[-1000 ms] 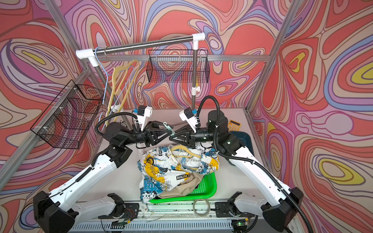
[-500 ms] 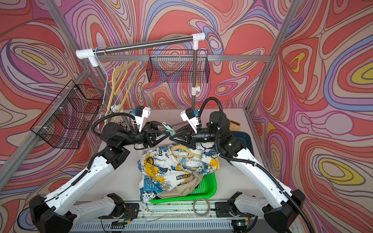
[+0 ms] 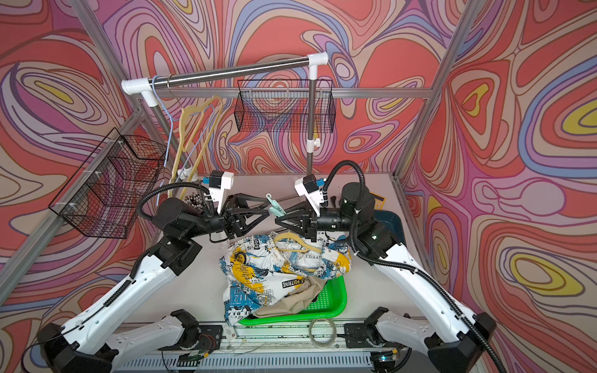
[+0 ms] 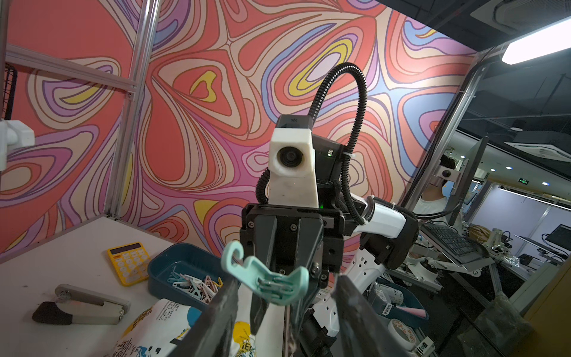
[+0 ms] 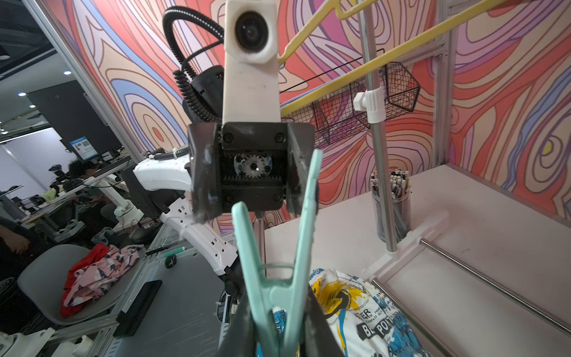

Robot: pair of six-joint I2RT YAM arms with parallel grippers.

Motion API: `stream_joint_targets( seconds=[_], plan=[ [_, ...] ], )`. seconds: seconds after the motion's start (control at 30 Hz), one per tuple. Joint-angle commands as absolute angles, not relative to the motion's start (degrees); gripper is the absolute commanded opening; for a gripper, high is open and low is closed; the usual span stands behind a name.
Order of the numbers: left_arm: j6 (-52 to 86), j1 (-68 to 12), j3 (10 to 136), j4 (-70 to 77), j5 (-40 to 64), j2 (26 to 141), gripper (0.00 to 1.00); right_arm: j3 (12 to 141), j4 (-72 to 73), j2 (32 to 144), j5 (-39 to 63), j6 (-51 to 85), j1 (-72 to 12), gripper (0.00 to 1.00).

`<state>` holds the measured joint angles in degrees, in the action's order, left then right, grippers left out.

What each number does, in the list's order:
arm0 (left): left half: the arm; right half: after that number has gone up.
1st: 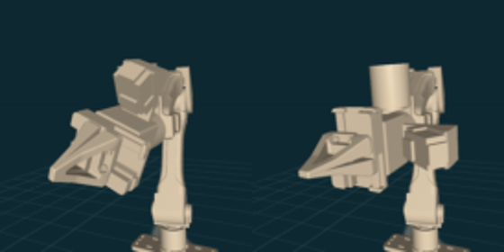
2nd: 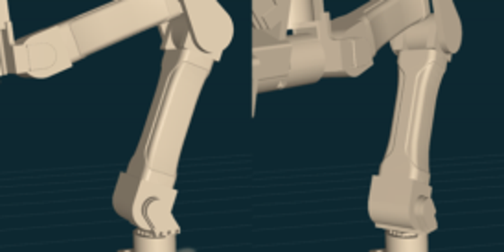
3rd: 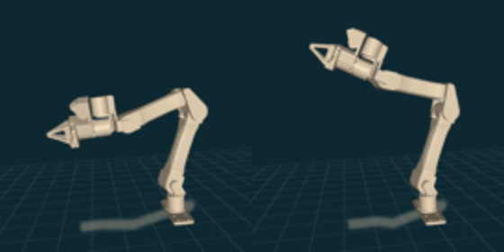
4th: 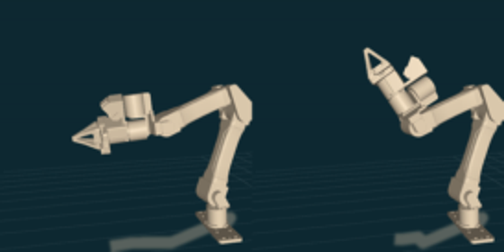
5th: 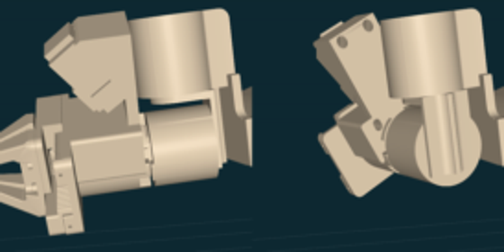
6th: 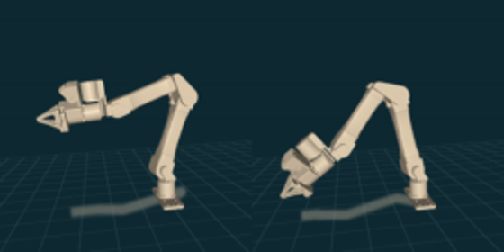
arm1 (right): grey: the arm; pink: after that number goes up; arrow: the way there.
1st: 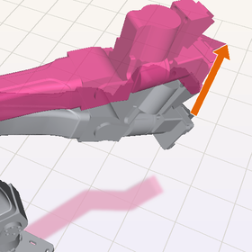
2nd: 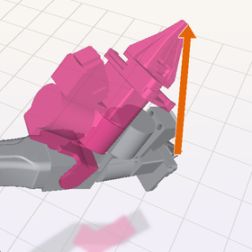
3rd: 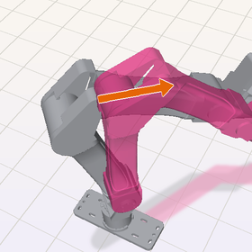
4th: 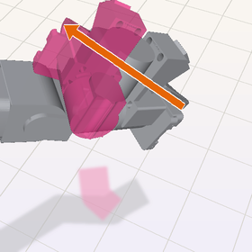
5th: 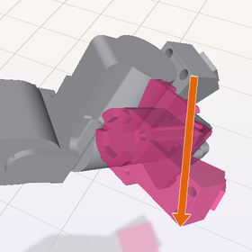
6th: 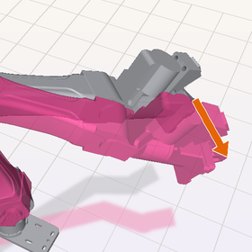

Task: Remove the clothespins securing shorts to the hanger
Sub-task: Place the clothespin in the storage box.

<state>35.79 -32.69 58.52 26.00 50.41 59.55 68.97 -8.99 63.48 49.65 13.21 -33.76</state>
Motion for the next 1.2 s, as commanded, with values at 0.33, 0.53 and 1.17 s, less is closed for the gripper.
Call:
stream_joint_targets(
  seconds=[0.33, 0.53, 1.17],
  plan=[
    [22.5, -32.2, 61.5, 7.9, 42.8, 46.4, 0.53, 67.7, -19.3, 58.5, 29.4, 10.4, -33.2, 0.0],
    [20.8, -32.2, 60.2, 4.5, 41.3, 43.6, 0.53, 67.1, -26.9, 56.4, 10.2, 12.6, -33.0, 0.0],
    [25.5, -32.1, 52.9, 12.7, 44.5, 43.1, 0.52, 53.9, -40.2, 57.0, -4.0, 29.5, -1.2, 0.0]
  ],
)
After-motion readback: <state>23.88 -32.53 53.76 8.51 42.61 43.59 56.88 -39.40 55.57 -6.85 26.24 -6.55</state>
